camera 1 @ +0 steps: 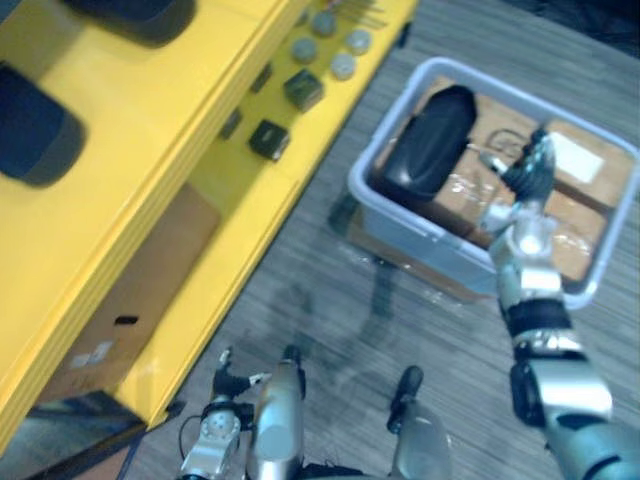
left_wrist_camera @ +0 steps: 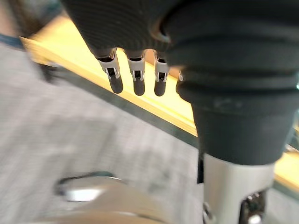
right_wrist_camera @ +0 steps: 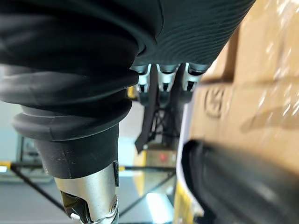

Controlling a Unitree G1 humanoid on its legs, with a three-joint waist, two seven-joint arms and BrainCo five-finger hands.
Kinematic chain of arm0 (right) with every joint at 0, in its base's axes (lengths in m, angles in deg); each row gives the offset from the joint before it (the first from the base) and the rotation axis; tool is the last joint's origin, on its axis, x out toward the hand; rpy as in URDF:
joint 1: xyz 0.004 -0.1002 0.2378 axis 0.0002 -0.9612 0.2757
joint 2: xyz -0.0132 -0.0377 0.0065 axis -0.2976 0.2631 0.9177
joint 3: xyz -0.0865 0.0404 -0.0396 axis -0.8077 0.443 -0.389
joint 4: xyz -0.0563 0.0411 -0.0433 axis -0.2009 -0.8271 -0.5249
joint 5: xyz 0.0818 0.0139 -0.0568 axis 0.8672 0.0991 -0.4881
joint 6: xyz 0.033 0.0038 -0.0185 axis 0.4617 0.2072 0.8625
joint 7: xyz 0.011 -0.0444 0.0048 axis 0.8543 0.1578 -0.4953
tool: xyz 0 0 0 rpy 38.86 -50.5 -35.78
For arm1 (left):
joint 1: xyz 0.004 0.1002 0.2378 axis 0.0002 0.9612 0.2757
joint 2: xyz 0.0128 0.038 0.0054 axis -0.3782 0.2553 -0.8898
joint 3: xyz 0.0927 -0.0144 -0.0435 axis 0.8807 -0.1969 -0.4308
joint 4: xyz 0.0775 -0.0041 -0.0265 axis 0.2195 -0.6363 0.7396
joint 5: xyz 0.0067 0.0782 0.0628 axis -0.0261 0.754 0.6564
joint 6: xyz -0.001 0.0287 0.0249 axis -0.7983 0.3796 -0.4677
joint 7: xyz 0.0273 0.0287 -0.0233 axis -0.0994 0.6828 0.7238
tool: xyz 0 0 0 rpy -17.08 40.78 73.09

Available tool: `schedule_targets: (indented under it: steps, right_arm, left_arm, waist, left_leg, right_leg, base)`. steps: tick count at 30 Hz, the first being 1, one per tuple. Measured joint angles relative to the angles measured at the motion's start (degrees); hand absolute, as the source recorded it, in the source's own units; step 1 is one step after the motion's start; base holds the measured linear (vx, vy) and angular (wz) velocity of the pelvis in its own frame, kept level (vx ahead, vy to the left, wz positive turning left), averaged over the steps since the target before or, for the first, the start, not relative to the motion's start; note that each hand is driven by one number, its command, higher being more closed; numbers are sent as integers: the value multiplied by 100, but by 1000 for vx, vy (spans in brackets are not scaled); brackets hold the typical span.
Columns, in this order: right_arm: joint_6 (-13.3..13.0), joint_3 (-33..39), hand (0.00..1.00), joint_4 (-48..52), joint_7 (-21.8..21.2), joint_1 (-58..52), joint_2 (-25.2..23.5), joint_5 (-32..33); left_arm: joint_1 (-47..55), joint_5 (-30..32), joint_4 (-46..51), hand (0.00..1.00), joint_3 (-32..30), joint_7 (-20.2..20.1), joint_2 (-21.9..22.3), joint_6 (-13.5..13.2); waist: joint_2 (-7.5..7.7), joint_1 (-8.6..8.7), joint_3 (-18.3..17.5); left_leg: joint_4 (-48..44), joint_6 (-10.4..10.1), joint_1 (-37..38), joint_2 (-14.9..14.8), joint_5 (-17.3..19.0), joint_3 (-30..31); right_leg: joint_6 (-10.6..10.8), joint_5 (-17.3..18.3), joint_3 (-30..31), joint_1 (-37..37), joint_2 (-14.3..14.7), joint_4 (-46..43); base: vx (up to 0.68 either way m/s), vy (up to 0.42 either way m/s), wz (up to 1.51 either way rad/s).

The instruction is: Walk over and take plastic housings, then place them on the shelf

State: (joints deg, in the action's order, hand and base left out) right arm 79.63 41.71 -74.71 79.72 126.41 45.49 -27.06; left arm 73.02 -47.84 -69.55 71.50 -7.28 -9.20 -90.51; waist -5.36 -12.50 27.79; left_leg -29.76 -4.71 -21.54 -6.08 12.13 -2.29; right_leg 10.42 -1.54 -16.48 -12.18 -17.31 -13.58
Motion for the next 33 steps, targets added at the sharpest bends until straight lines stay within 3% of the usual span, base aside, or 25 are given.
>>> schedule_targets:
  steps: [4, 5, 9, 15, 20, 27, 33]
  right_arm:
    - [361, -32, 0, -437, 772, 355, 117, -272]
    - [553, -108, 0, -594, 1145, 478, 215, -473]
    - [845, -125, 0, -856, 1876, 802, 680, -602]
    - [1177, -229, 0, -1132, 2640, 1082, 881, -731]
    - [1366, -243, 0, -1320, 2738, 1204, 1045, -720]
    - [1820, -199, 0, -1869, 2500, 1204, 1174, -552]
    - [2197, -200, 0, -2175, 2038, 1174, 1227, -442]
  left_arm:
    - [171, -420, -646, 0, -8, -337, 118, -31]
    - [268, -590, -848, 0, 8, -500, 172, -58]
    - [278, -839, -1095, 0, 11, -701, 333, -139]
    - [283, -1197, -1276, 0, 89, -1022, 335, -263]
    - [274, -1294, -1297, 0, 140, -1139, 374, -271]
    - [252, -1519, -1523, 0, 313, -1308, 381, -366]
    - [216, -1740, -1717, 0, 349, -1339, 565, -427]
  waist:
    - [-124, -159, 60]
    - [-170, -203, 83]
    - [-351, -262, 173]
    - [-374, -289, 174]
    - [-478, -316, 204]
    - [-536, -329, 166]
    - [-773, -485, 4]
  left_leg:
    - [-41, 56, -138, 126, -36, 41]
    - [-75, 64, -181, 155, -41, 61]
    - [-72, 112, -288, 309, -134, 206]
    - [-62, 107, -462, 366, -220, 333]
    - [-29, 104, -466, 389, -277, 327]
    - [132, 72, -587, 388, -393, 320]
    - [169, 62, -673, 392, -405, 292]
  right_leg:
    - [54, 36, -60, -154, -162, -173]
    - [54, 36, -76, -187, -196, -227]
    - [87, 86, -244, -206, -346, -364]
    - [95, 146, -350, -337, -412, -519]
    - [80, 173, -349, -399, -460, -597]
    - [58, 182, -337, -622, -458, -614]
    - [36, 198, -273, -788, -467, -673]
  base:
    - [-29, 38, 14]
    - [-15, 38, 8]
    - [-42, 28, 25]
    - [-53, 5, 13]
    - [-6, 0, 1]
    - [0, 0, 0]
    - [3, -1, -1]
